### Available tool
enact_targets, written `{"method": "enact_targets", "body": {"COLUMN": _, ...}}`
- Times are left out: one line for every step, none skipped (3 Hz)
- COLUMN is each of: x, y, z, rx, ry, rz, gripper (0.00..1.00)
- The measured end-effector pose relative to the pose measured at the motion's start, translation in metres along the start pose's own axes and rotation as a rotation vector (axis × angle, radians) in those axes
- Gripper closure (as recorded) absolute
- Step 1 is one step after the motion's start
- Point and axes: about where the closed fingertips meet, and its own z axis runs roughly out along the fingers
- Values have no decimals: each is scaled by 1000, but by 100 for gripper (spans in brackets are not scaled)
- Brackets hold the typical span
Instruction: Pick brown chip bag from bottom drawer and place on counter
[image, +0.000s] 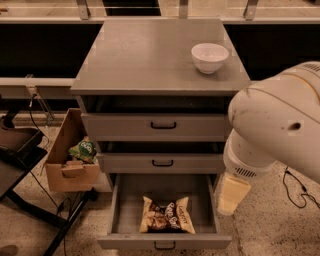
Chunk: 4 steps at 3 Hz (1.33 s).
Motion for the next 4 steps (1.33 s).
{"method": "enact_targets", "body": {"x": -1, "y": -1, "z": -1, "rx": 2, "ry": -2, "rz": -1, "gripper": 0}}
{"method": "enact_targets", "body": {"x": -35, "y": 25, "z": 44, "rx": -47, "ry": -50, "rz": -25, "gripper": 0}}
{"method": "enact_targets", "body": {"x": -80, "y": 41, "z": 119, "rx": -81, "ry": -152, "rz": -37, "gripper": 0}}
{"method": "enact_targets", "body": {"x": -104, "y": 37, "z": 180, "rx": -86, "ry": -205, "rz": -25, "gripper": 0}}
